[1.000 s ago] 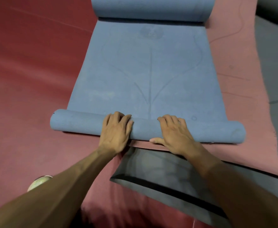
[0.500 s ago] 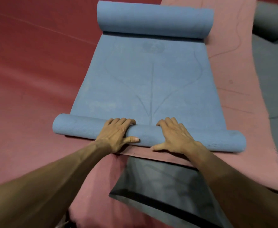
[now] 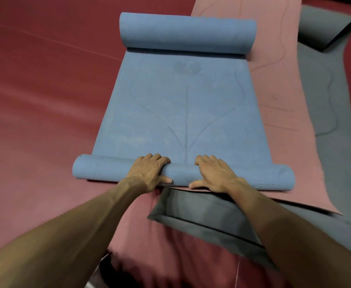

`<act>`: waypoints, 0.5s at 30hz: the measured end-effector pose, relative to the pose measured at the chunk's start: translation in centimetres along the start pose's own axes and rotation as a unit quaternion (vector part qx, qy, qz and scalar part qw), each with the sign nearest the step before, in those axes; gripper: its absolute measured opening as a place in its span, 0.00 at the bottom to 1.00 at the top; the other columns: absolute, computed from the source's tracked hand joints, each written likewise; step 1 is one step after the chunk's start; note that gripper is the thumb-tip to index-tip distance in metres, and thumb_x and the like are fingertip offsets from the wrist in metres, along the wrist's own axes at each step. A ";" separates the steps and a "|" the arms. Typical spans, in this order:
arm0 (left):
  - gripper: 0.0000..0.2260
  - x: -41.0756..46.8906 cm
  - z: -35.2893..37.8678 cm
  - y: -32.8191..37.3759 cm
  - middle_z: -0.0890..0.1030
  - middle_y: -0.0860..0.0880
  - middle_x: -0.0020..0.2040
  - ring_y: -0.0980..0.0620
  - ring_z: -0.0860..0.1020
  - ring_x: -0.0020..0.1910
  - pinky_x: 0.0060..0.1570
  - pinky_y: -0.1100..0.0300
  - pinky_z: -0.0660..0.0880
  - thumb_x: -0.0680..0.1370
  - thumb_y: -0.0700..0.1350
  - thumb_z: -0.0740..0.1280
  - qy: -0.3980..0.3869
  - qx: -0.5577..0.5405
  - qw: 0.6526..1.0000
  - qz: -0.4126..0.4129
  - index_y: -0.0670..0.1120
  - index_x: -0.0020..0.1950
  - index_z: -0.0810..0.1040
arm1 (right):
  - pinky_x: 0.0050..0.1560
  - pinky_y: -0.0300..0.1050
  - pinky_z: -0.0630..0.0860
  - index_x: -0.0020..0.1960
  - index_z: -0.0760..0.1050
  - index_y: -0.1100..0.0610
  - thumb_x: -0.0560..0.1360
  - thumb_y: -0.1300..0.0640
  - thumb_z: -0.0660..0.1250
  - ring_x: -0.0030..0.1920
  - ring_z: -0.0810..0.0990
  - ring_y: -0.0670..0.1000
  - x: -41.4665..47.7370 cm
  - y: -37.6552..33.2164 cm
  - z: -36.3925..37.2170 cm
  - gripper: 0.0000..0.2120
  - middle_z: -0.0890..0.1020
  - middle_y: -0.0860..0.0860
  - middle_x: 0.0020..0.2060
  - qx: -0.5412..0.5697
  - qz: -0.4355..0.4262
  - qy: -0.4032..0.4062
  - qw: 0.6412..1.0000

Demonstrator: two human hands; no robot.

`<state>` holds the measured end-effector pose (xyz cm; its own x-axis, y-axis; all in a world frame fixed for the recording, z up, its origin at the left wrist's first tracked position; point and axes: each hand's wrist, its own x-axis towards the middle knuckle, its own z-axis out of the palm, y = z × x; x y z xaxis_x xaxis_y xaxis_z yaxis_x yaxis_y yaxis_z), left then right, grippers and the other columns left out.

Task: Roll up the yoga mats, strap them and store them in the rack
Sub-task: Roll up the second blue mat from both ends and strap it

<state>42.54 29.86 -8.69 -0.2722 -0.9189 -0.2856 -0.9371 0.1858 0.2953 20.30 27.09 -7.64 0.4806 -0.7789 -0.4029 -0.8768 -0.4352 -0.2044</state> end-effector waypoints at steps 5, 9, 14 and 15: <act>0.24 -4.5 1.0 1.5 0.73 0.53 0.62 0.50 0.69 0.61 0.61 0.57 0.63 0.74 0.62 0.65 -0.029 -0.026 0.999 -0.013 0.54 0.67 0.69 | 0.53 0.48 0.67 0.59 0.66 0.54 0.70 0.34 0.68 0.53 0.70 0.53 -3.8 -1.5 1.6 0.30 0.73 0.50 0.53 0.020 -0.007 -0.031 0.999; 0.24 -7.0 2.1 2.5 0.73 0.53 0.61 0.50 0.69 0.60 0.61 0.57 0.63 0.75 0.62 0.64 -0.044 -0.029 0.999 -0.014 0.55 0.68 0.69 | 0.51 0.46 0.65 0.58 0.65 0.53 0.70 0.34 0.68 0.49 0.66 0.49 -5.7 -2.0 3.0 0.28 0.67 0.45 0.48 0.036 -0.014 -0.052 0.998; 0.23 -7.1 3.4 2.5 0.73 0.52 0.62 0.49 0.69 0.60 0.61 0.57 0.63 0.76 0.60 0.63 -0.055 -0.040 0.997 -0.026 0.55 0.69 0.68 | 0.53 0.45 0.64 0.61 0.66 0.52 0.68 0.33 0.68 0.55 0.68 0.50 -5.8 -1.8 4.6 0.31 0.71 0.47 0.54 0.050 -0.014 -0.039 0.998; 0.23 -6.8 3.5 2.3 0.73 0.52 0.62 0.49 0.69 0.60 0.61 0.57 0.63 0.77 0.60 0.63 -0.058 -0.047 0.997 -0.027 0.55 0.69 0.68 | 0.54 0.45 0.65 0.61 0.66 0.52 0.68 0.32 0.68 0.55 0.68 0.50 -5.5 -1.6 4.7 0.32 0.72 0.48 0.55 0.051 -0.016 -0.040 0.998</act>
<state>41.47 37.72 -9.24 -0.2501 -0.8791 -0.4059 -0.9280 0.0981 0.3594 18.98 34.14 -9.29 0.5085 -0.7256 -0.4636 -0.8604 -0.4077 -0.3057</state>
